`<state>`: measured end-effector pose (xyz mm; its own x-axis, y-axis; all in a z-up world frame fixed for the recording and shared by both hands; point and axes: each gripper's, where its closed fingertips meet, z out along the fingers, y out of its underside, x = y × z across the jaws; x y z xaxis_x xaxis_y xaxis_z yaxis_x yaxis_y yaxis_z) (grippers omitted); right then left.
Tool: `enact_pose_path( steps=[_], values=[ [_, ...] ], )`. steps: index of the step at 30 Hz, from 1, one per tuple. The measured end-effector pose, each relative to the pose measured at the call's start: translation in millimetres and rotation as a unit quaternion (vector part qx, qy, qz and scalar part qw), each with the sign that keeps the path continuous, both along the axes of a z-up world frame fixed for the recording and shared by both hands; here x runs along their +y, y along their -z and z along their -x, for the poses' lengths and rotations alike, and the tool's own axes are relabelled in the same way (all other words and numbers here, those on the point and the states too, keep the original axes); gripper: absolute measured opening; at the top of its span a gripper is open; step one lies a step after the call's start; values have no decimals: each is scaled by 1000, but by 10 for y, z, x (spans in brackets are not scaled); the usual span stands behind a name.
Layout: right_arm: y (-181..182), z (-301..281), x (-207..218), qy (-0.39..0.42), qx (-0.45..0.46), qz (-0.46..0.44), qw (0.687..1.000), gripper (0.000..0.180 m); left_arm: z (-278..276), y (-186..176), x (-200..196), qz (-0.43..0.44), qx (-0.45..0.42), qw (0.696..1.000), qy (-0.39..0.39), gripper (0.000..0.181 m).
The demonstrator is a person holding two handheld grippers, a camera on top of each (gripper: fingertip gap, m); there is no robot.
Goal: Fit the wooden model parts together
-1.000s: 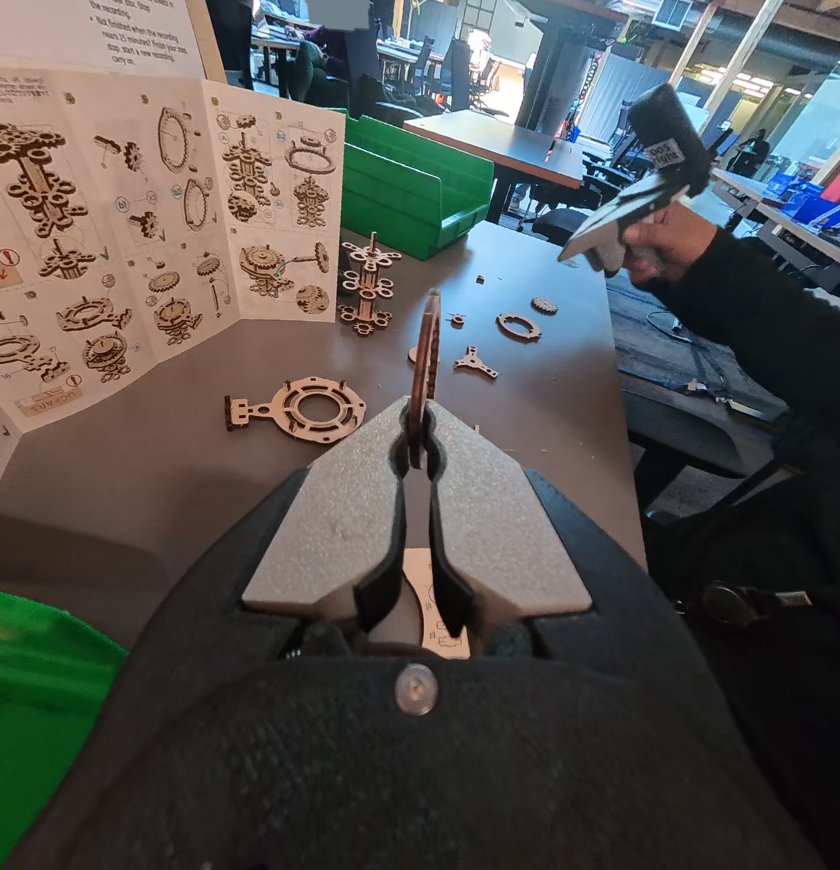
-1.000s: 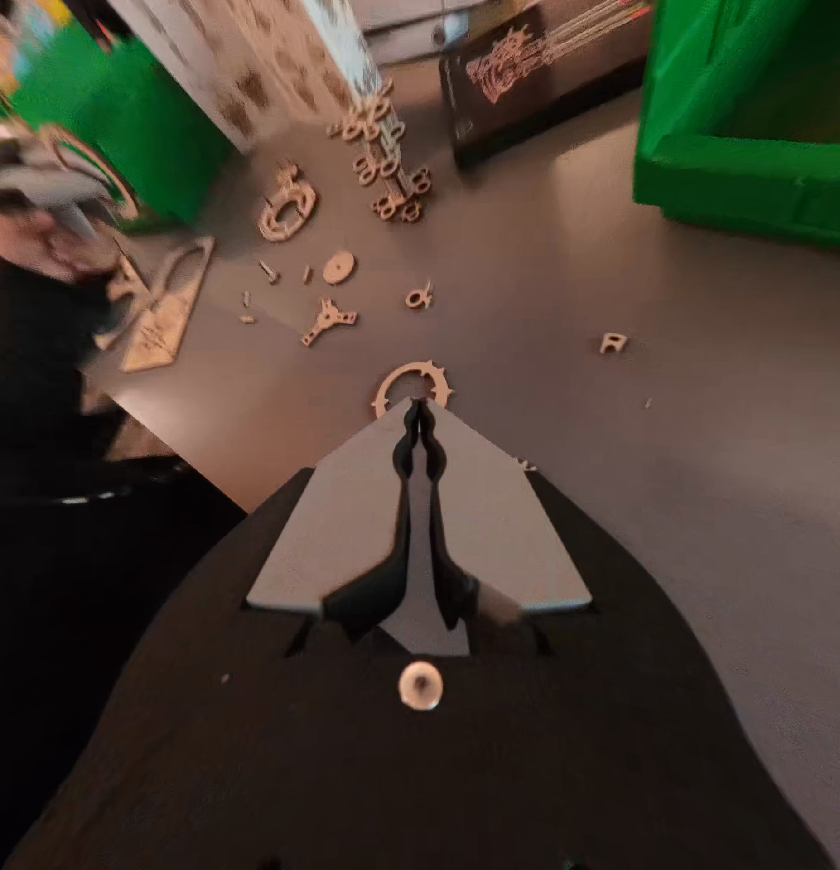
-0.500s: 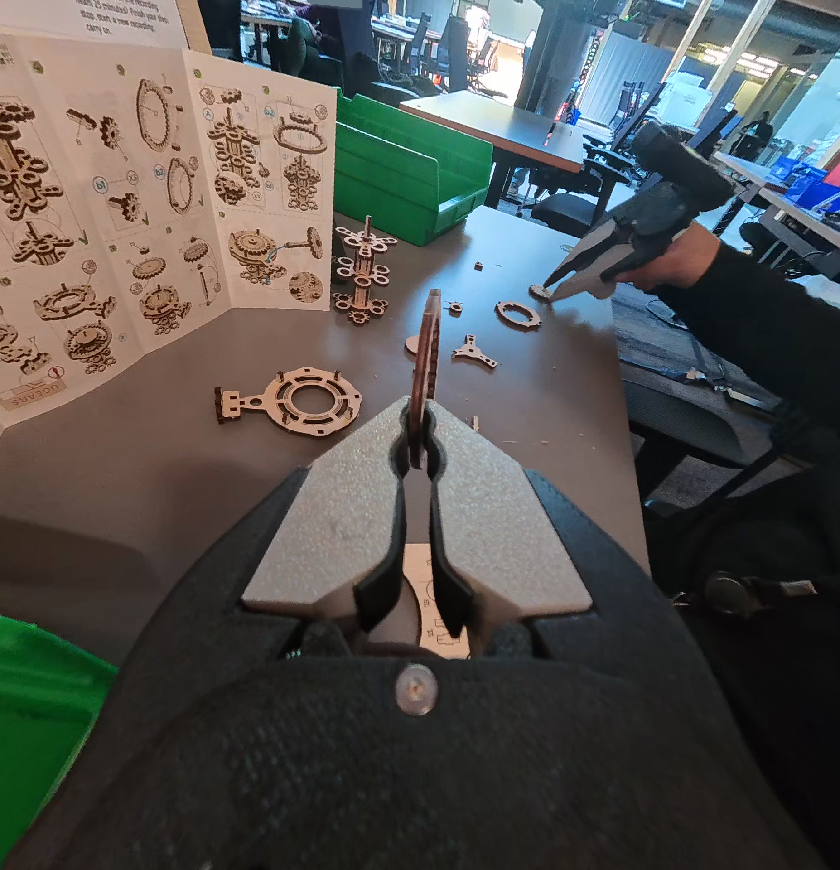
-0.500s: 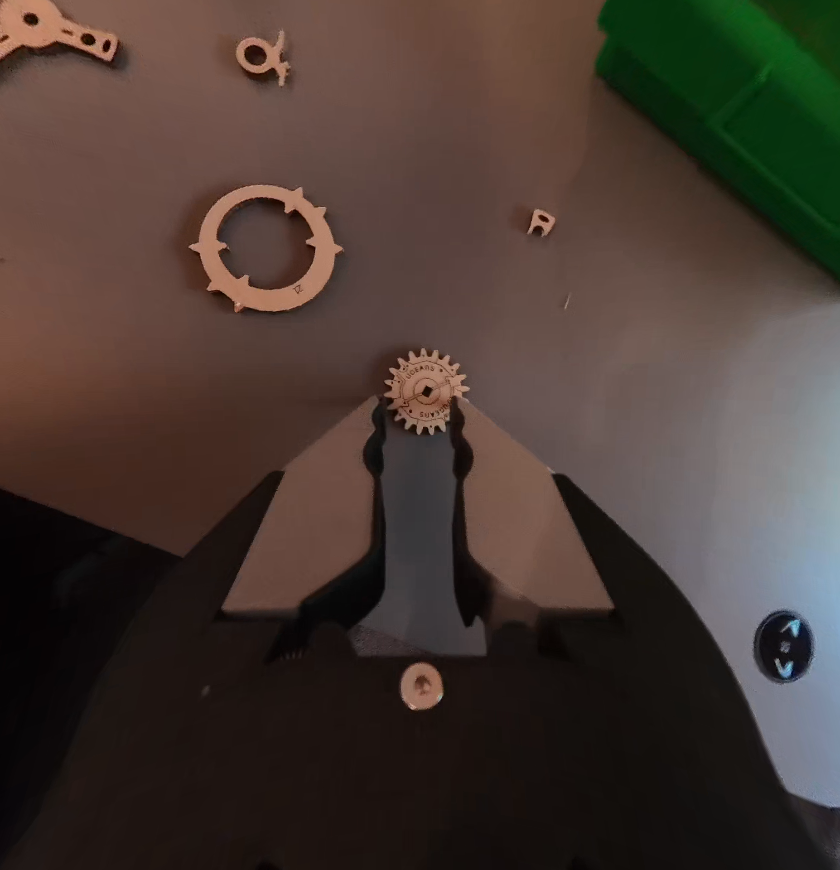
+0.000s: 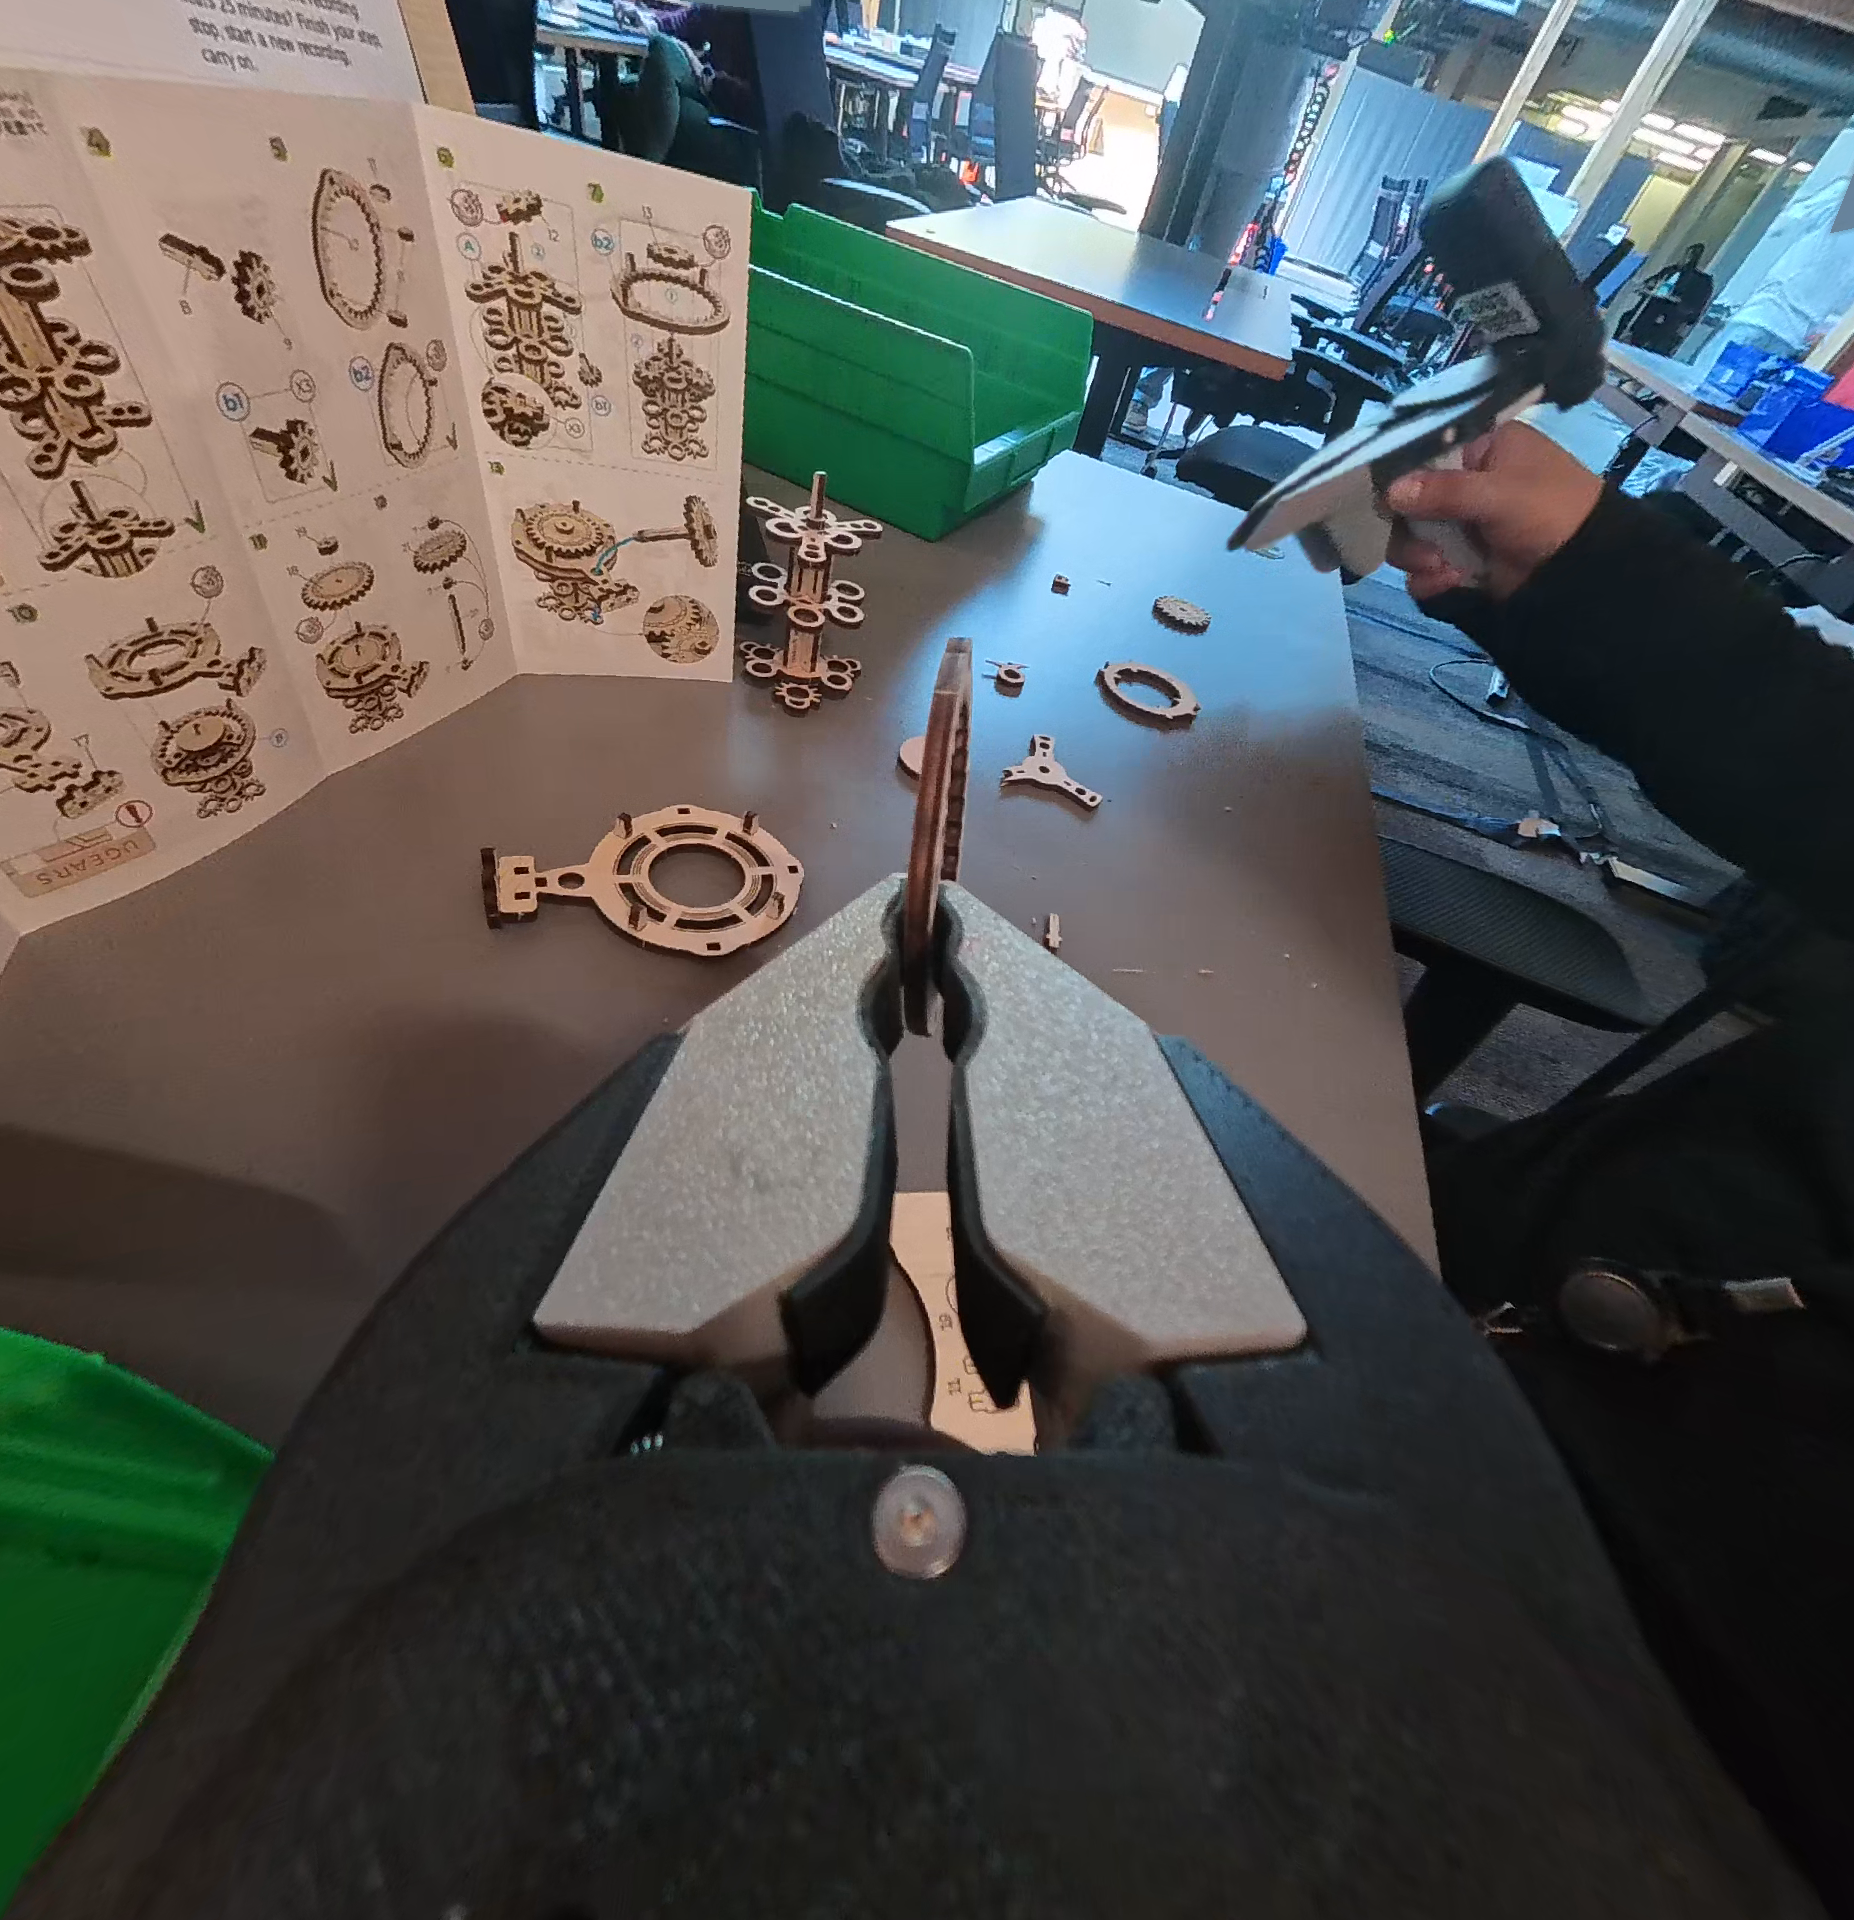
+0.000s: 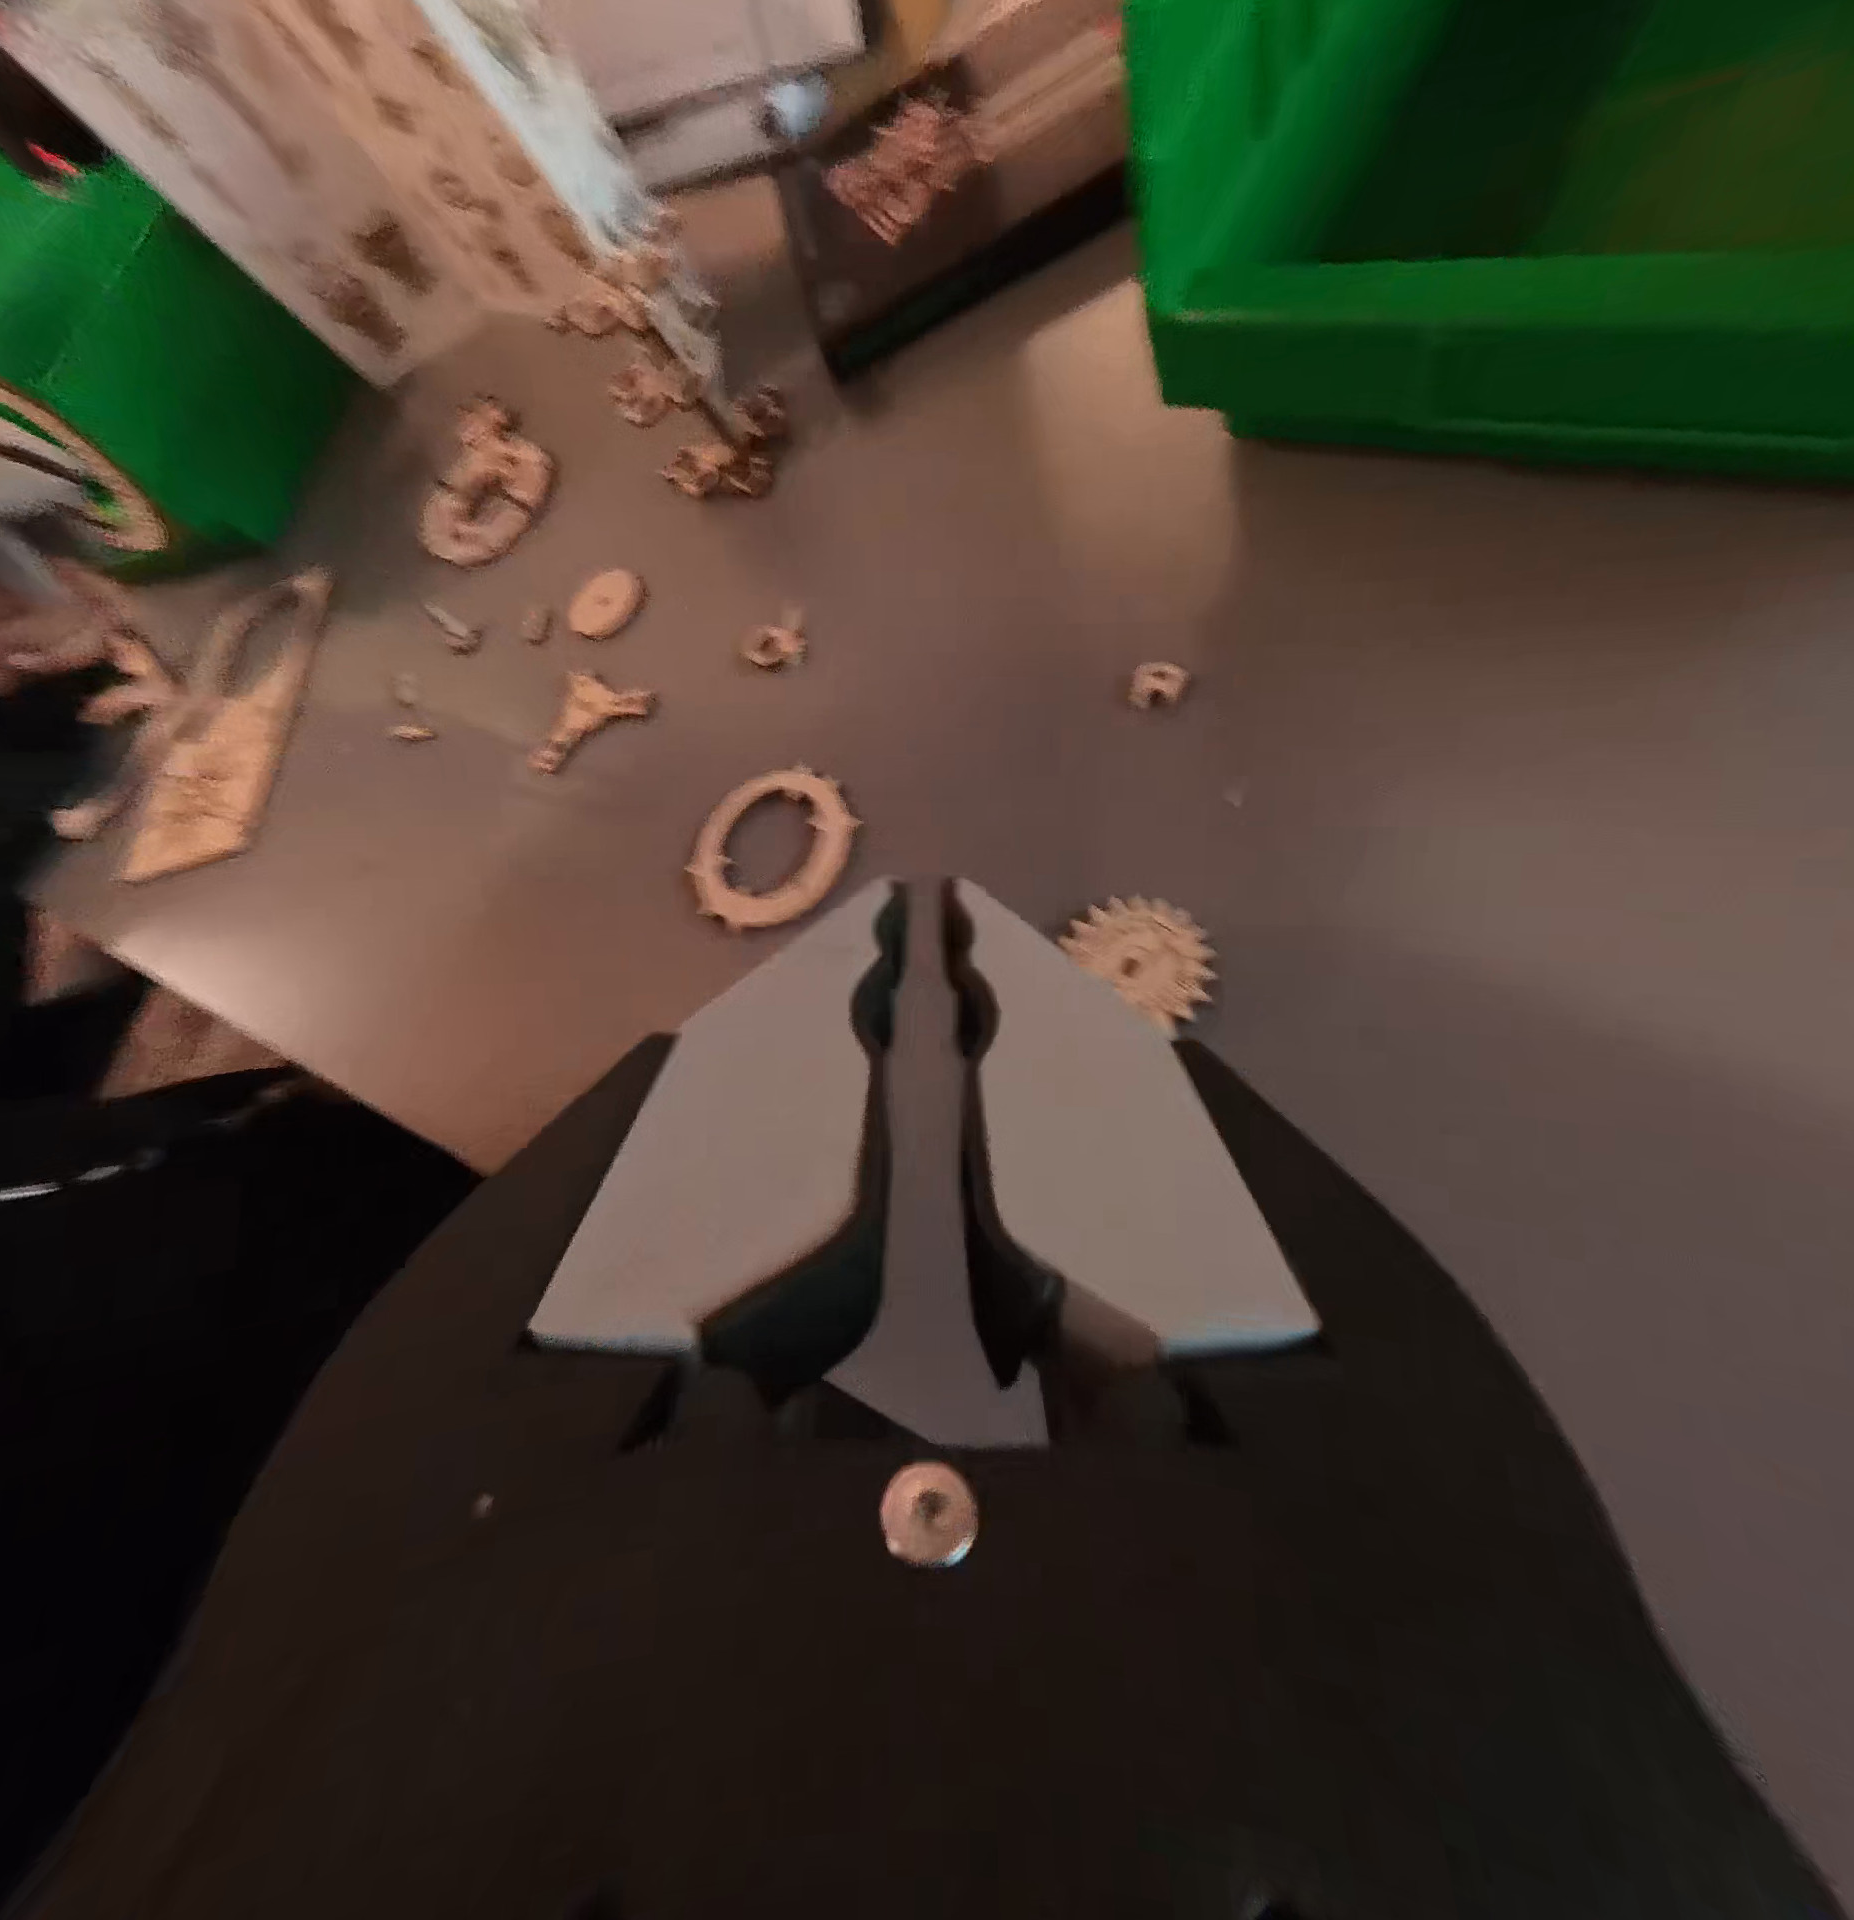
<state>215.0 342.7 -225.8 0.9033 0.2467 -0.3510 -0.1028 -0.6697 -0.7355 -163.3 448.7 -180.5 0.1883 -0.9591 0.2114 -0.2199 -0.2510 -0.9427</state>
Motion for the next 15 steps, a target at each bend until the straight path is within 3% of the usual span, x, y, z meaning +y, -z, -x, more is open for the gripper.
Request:
enact_pose_path(
  steps=[3, 8, 10, 12, 14, 15],
  values=[
    [202, -121, -42, 23, -113, 24, 993, 42, -9, 11, 2, 2, 2, 1000, 1, 0],
    [511, -226, 3, 15, -265, 49, 963, 60, -37, 47, -22, 0, 9, 1000, 6, 0],
    [527, -177, 53, -1, -259, 40, 965, 49, -37, 56, -22, 2, 10, 1000, 6, 0],
    [525, -186, 99, -12, -266, 27, 964, 25, -32, 53, -21, 3, 9, 1000, 5, 0],
    [514, -181, 108, -19, -259, 27, 965, 19, -28, 47, -21, 2, 8, 1000, 5, 0],
    [497, -169, 111, -19, -248, 26, 968, 0, -27, 47, -22, 3, 8, 1000, 5, 0]
  ],
)
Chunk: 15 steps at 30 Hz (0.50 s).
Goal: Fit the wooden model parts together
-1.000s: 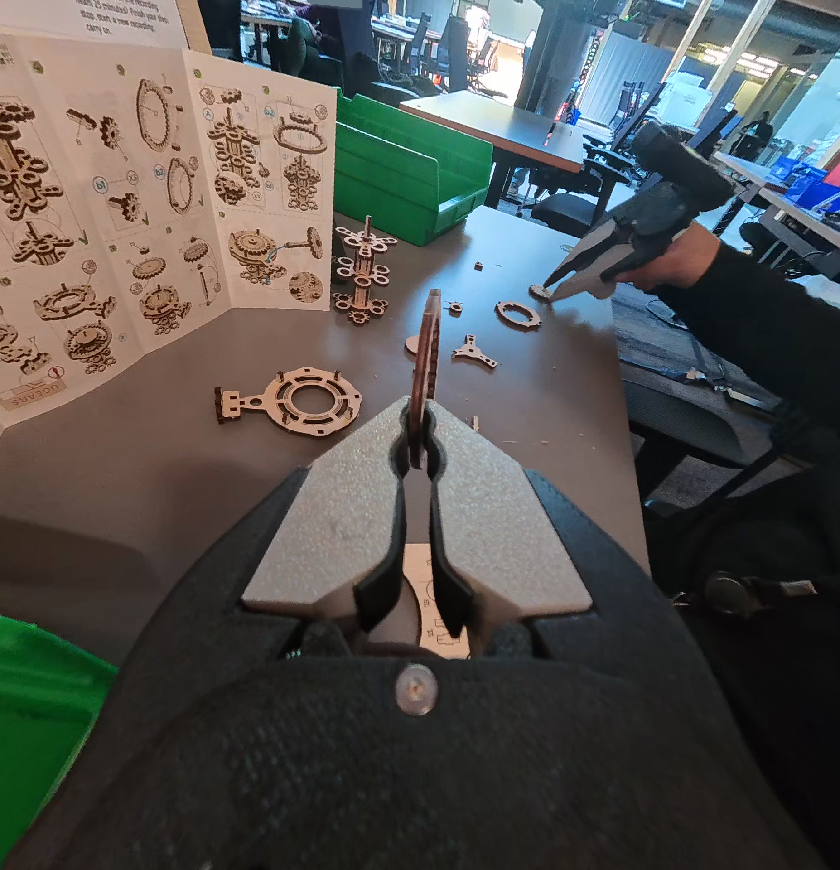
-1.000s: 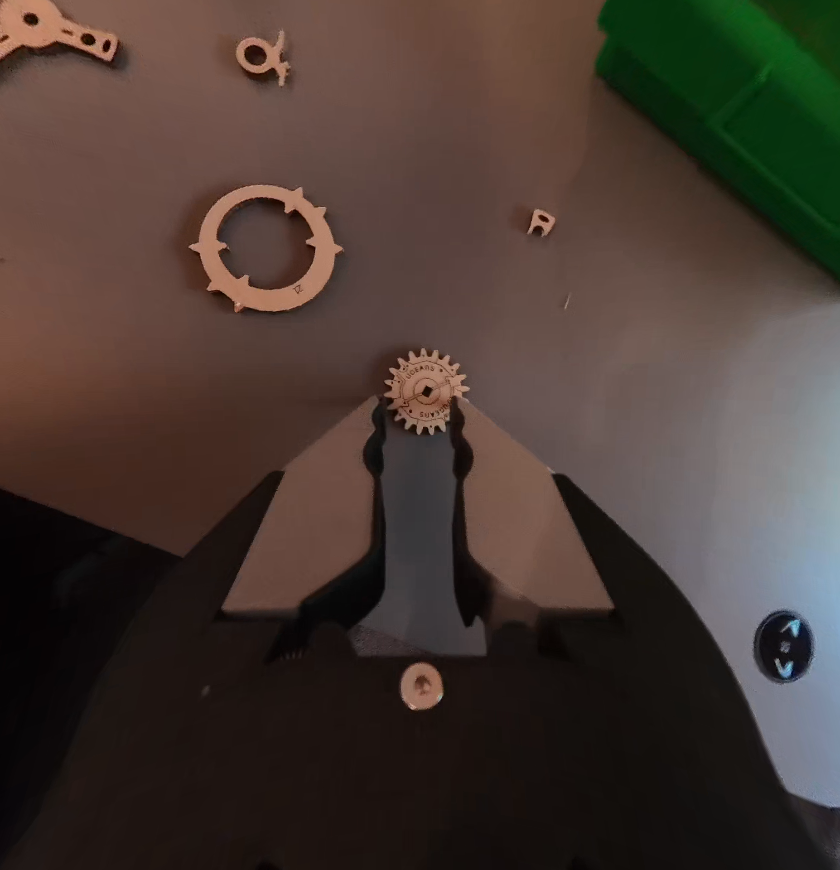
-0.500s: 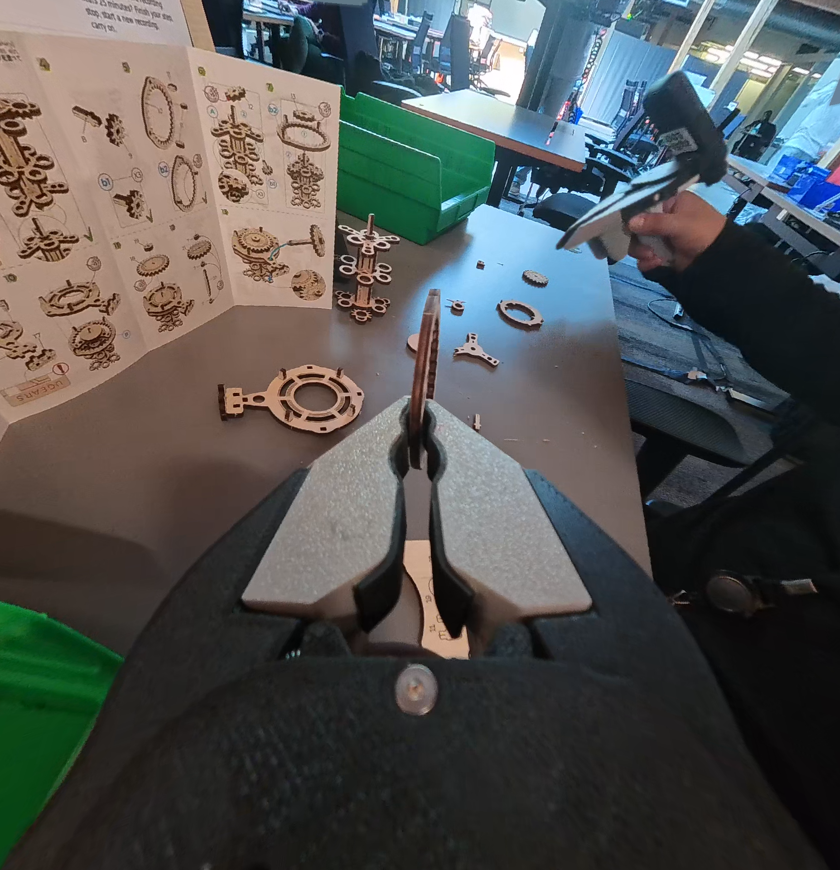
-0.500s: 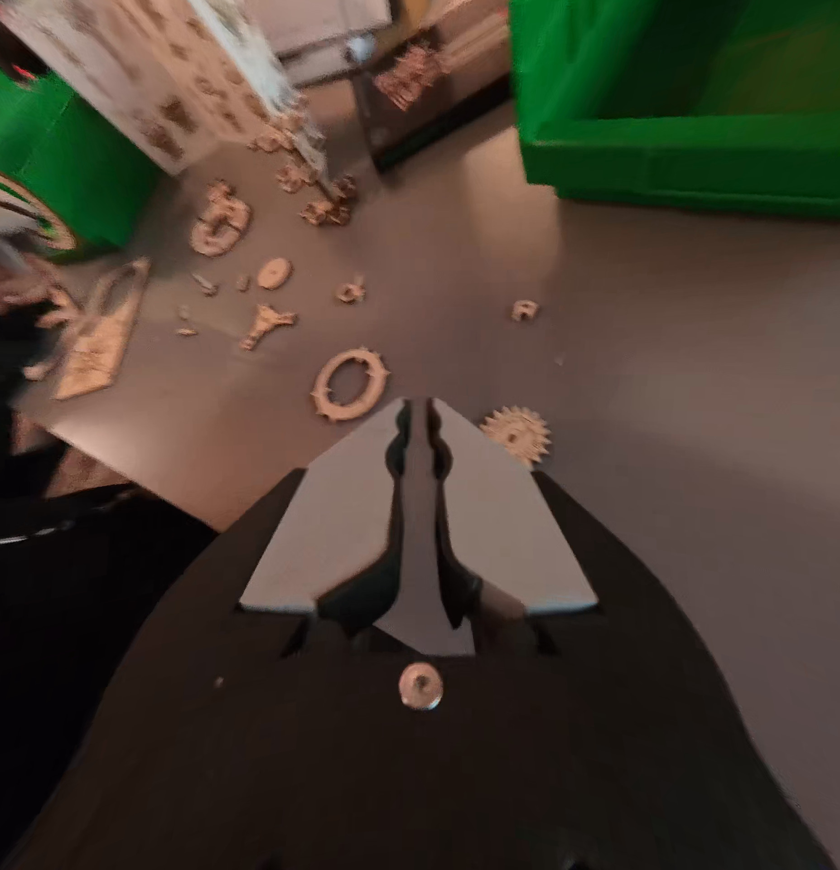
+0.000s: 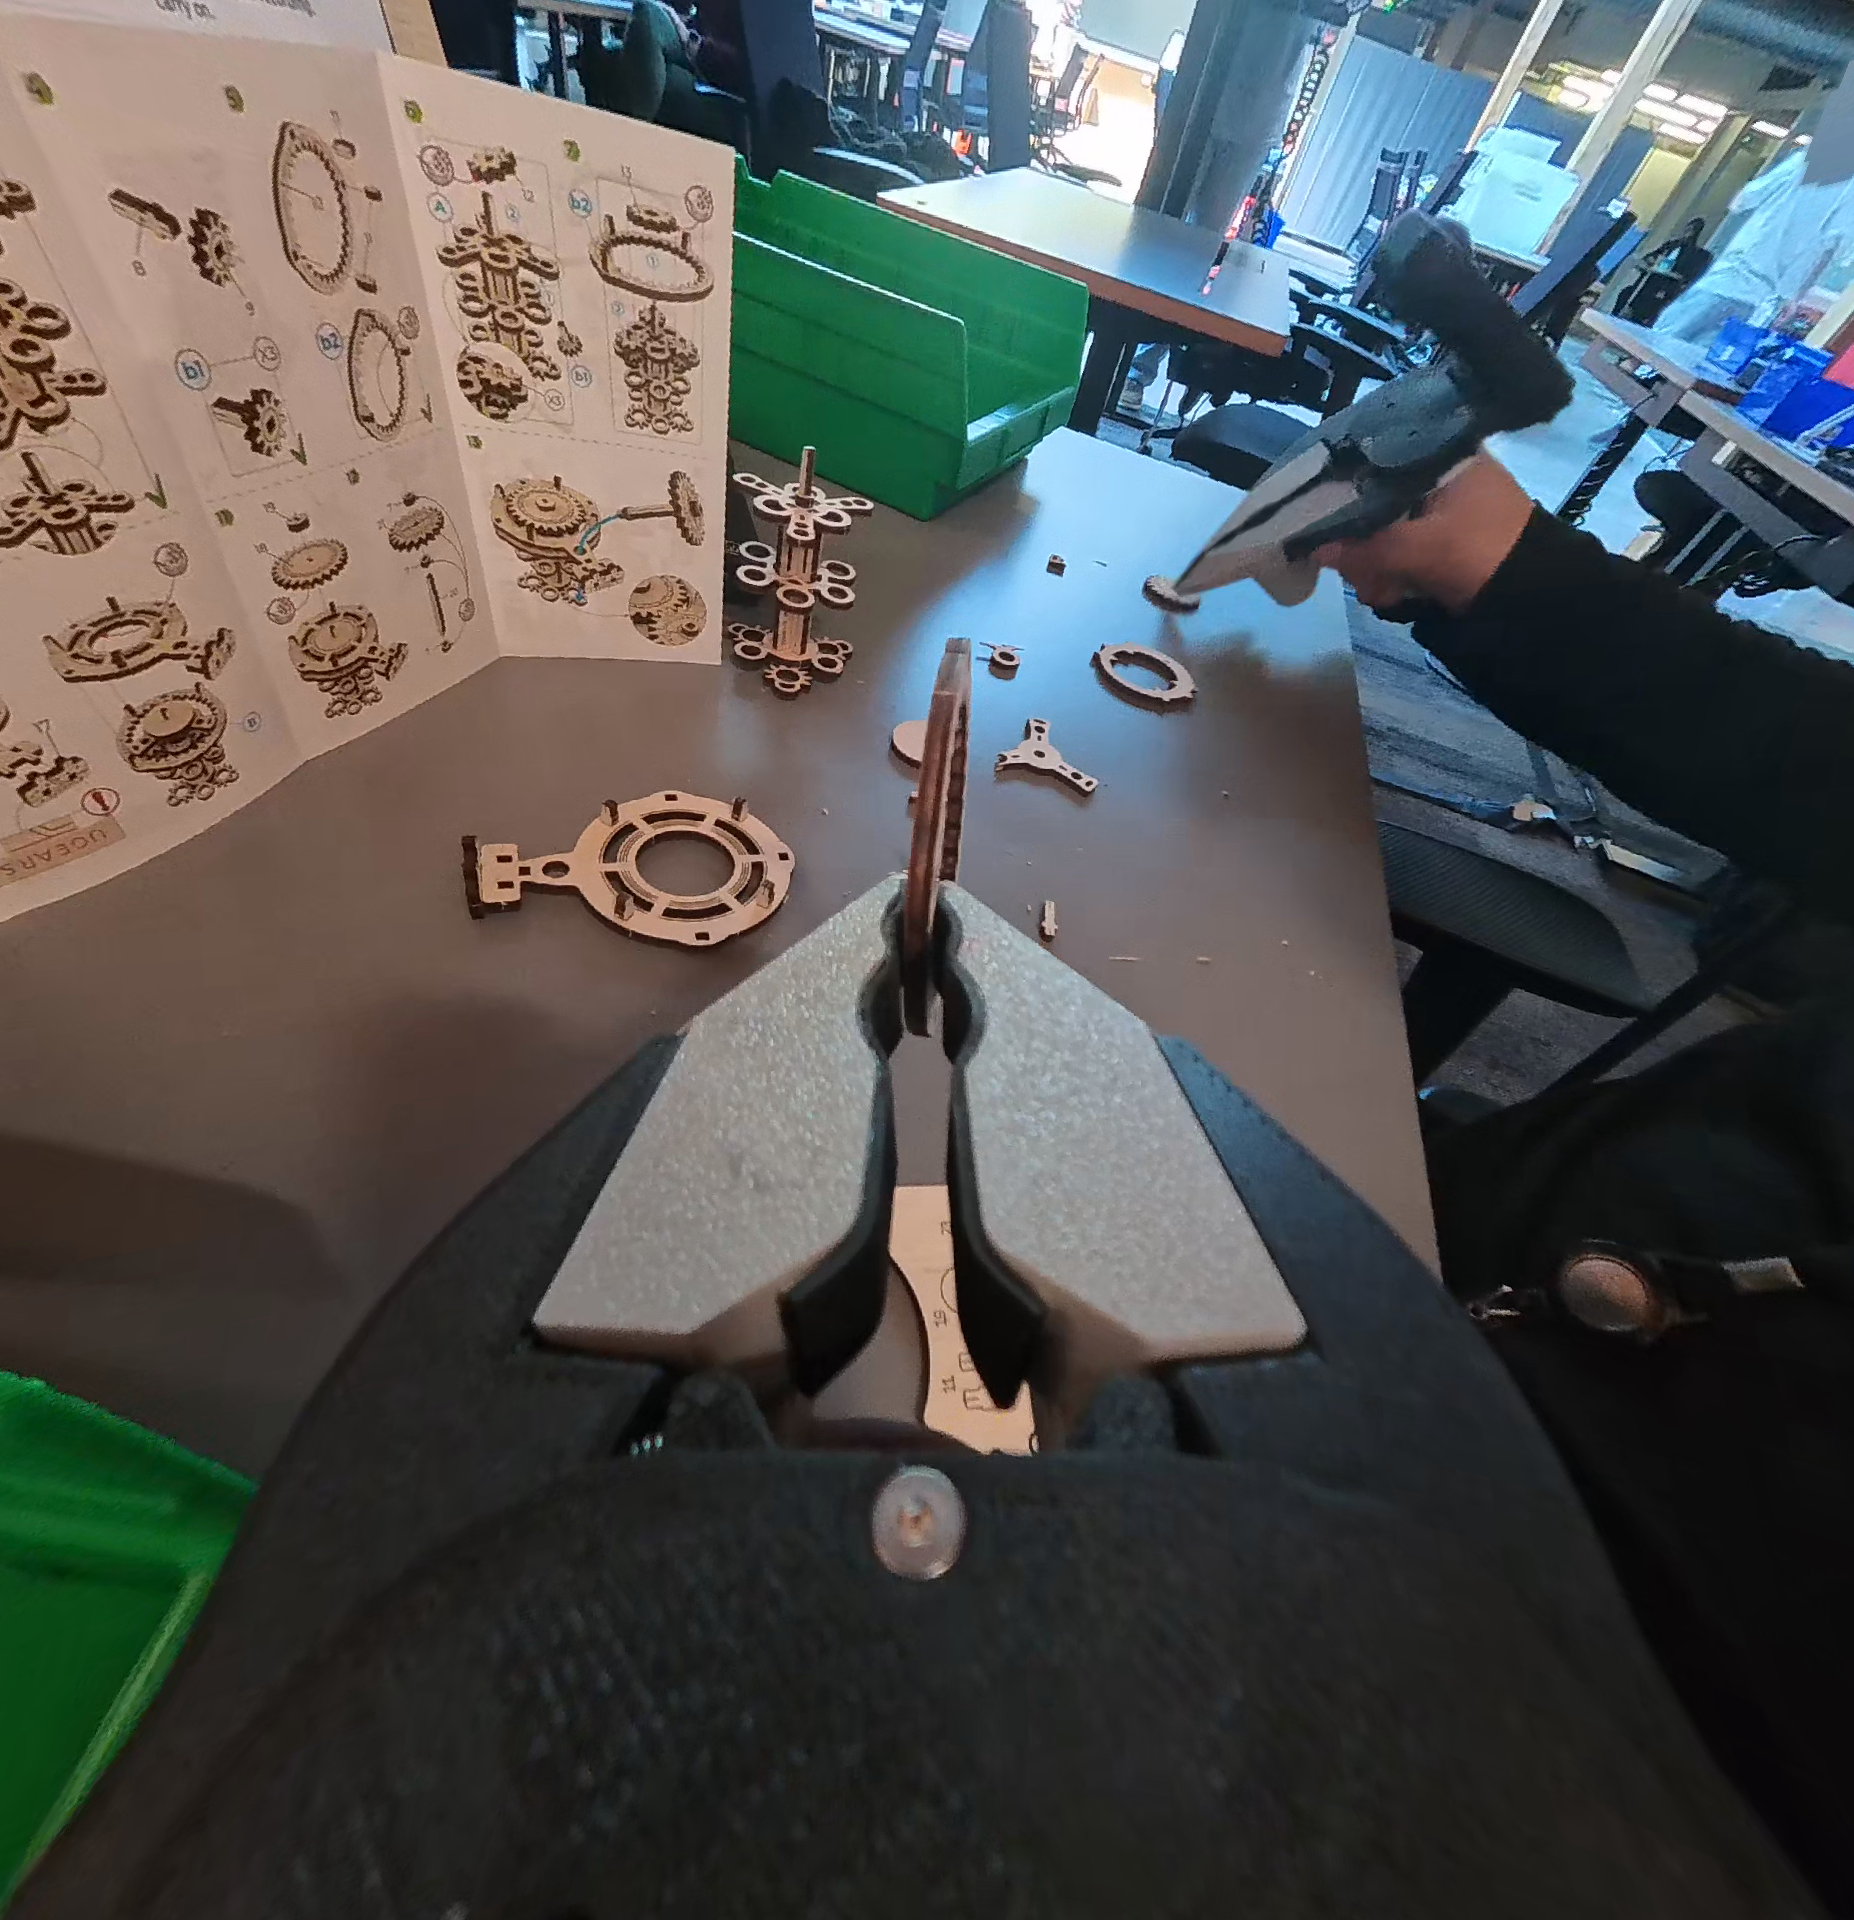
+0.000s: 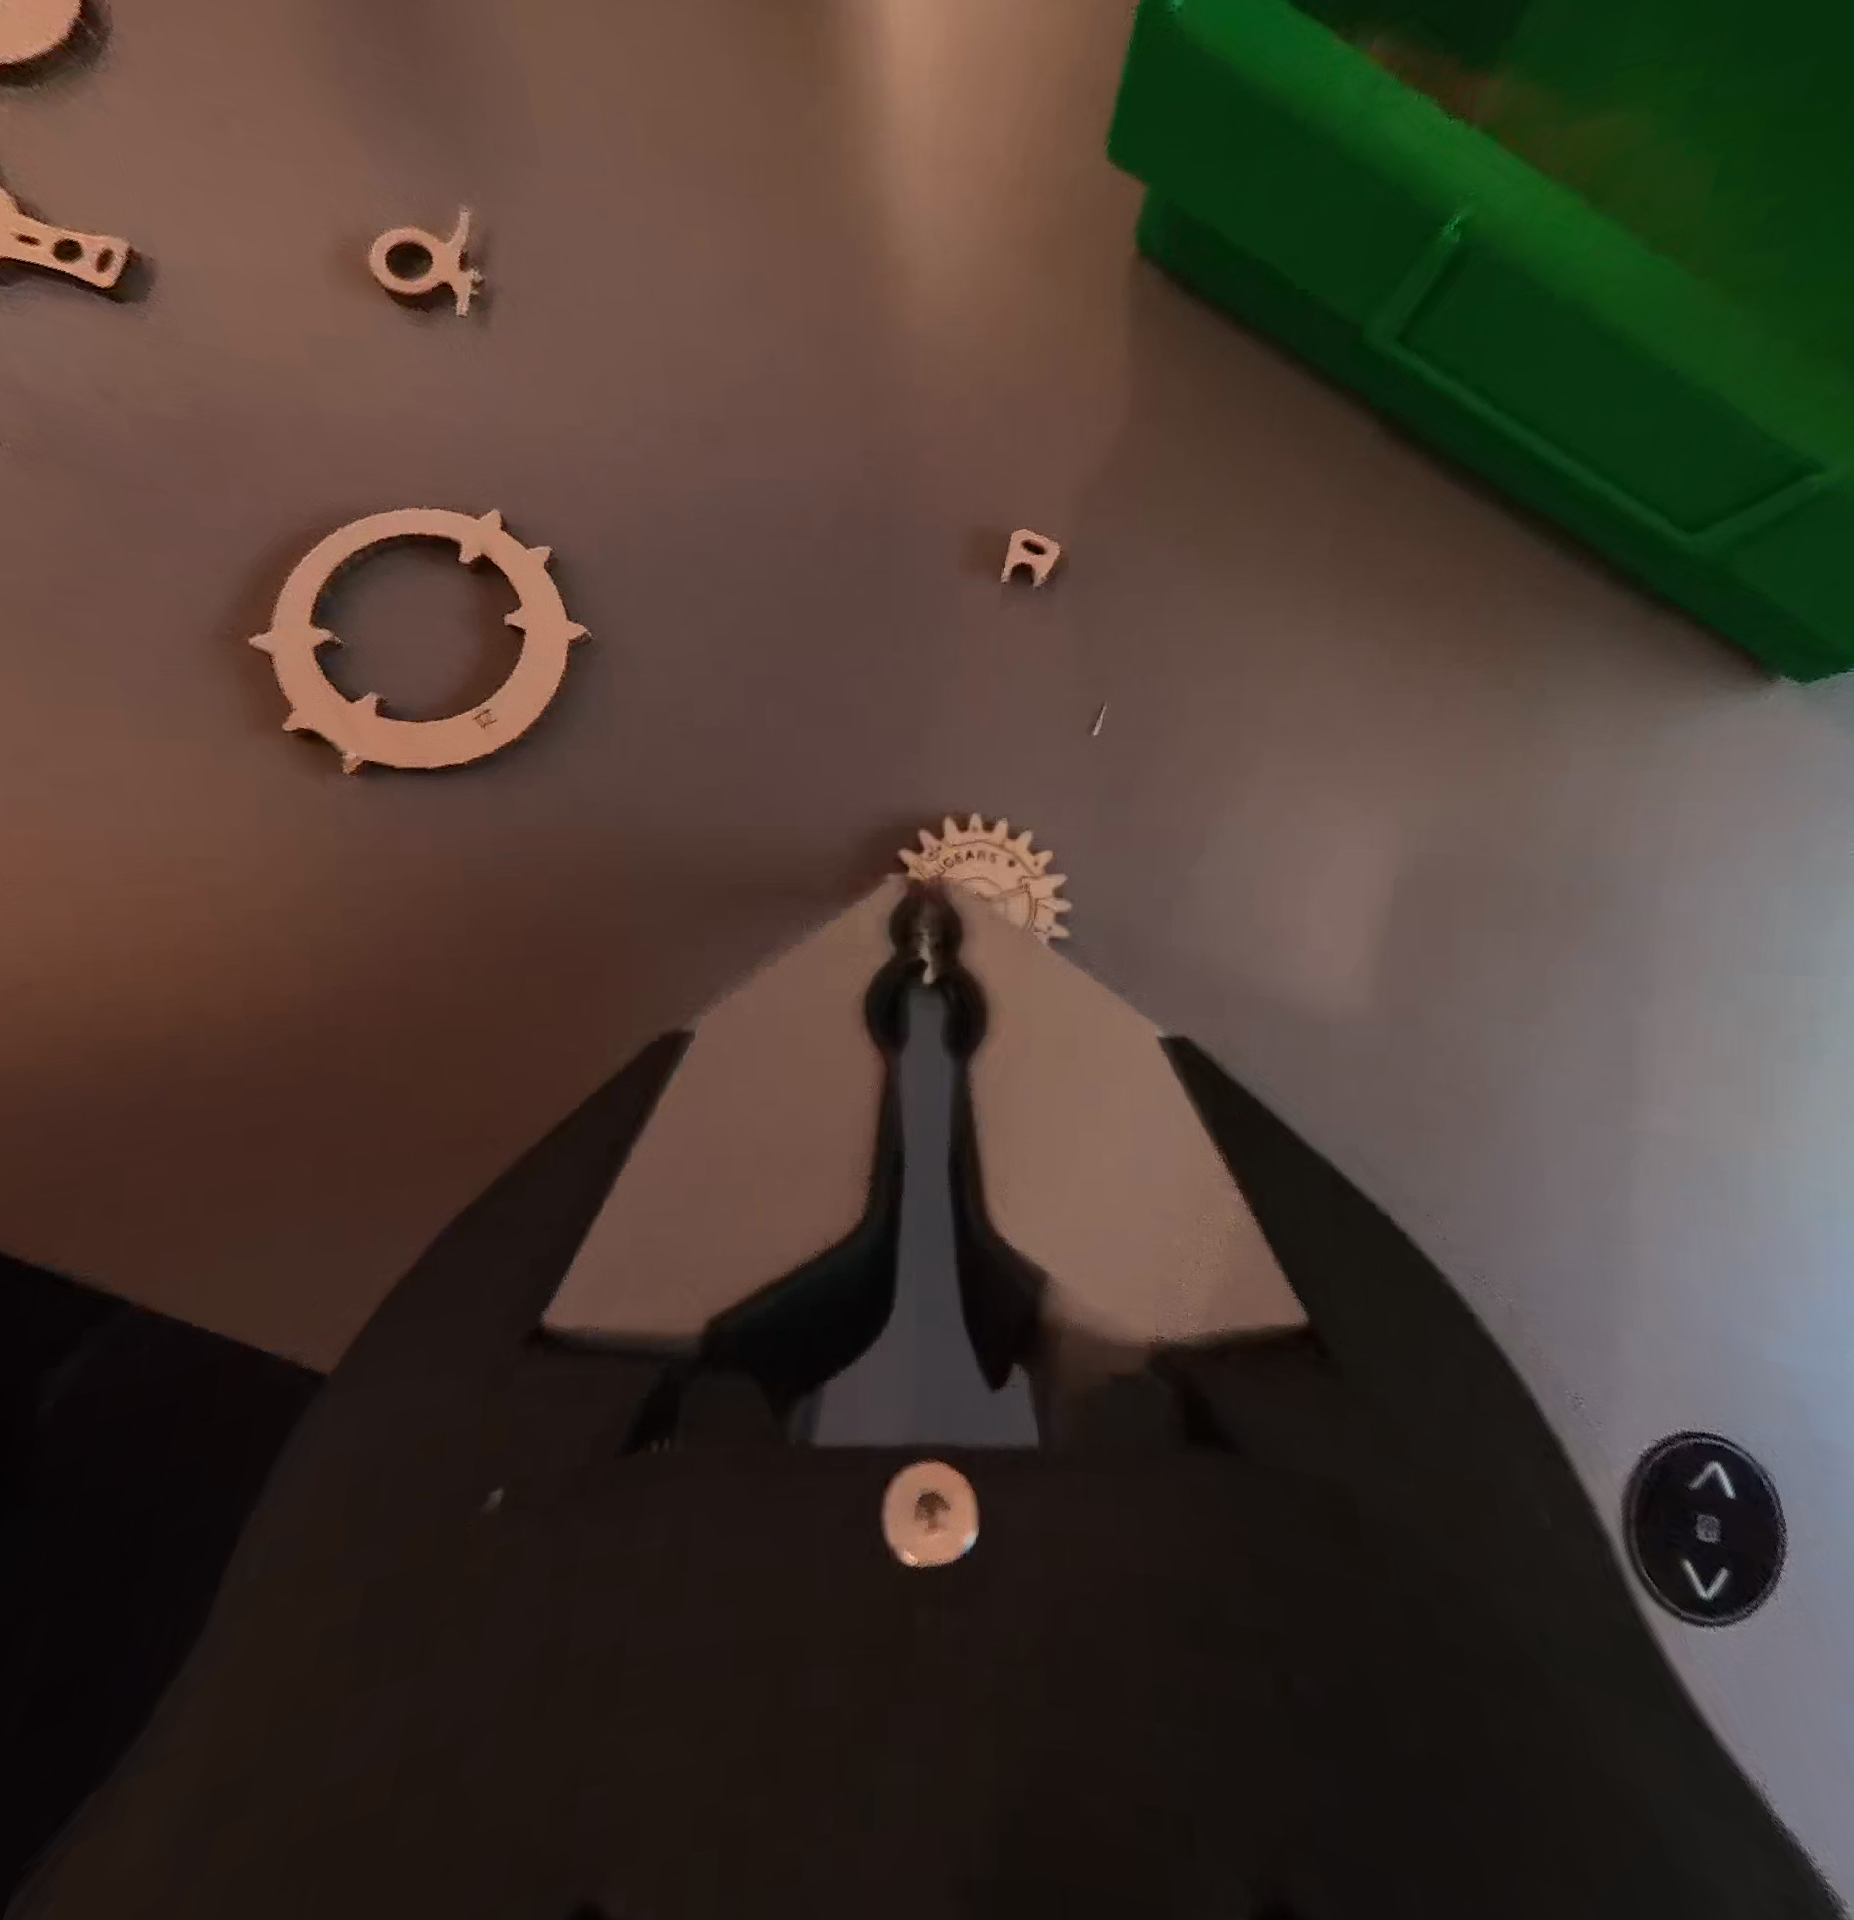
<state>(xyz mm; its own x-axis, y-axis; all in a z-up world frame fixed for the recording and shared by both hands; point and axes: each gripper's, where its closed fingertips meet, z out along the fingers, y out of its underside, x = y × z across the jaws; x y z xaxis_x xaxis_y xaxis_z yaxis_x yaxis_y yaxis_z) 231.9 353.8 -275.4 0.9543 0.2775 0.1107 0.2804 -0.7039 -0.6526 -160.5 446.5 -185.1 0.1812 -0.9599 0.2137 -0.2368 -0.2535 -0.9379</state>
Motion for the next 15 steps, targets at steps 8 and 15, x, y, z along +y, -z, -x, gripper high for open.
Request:
enact_pose_path(
  steps=[8, 15],
  values=[
    [-279, 54, -28, 7, 128, -12, 992, 11, -5, 9, -15, -3, 4, 1000, 3, 0],
    [41, -60, -28, 15, 16, 25, 999, 66, -22, 24, -32, -5, 8, 1000, 7, 0]
  ],
)
